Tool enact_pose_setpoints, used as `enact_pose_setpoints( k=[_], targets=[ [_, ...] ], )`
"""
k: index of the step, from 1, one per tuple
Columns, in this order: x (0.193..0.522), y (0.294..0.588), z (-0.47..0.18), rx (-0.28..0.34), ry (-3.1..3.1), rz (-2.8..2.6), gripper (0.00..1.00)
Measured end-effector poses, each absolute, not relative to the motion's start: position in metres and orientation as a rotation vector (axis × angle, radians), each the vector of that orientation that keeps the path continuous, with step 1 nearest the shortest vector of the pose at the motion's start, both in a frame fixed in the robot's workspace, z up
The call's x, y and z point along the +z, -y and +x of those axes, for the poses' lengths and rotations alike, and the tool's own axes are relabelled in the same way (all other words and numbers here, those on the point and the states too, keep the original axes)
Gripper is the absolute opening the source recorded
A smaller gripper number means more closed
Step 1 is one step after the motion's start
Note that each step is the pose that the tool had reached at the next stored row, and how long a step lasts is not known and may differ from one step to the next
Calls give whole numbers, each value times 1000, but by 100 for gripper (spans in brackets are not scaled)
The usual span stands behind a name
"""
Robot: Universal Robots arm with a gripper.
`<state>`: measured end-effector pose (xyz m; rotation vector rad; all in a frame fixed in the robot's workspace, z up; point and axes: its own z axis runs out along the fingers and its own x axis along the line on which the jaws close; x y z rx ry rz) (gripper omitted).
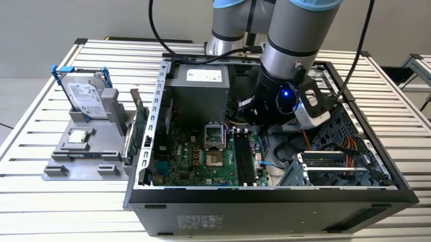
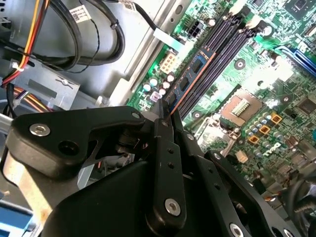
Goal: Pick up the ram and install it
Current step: 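Insert the ram into the slot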
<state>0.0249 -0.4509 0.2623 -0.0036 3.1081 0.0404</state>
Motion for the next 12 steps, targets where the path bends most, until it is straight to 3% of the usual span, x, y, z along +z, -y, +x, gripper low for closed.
enact_pose_setpoints(
  k=[12],
  targets=[
    [250, 452, 25, 40, -3107, -3, 0]
  ],
)
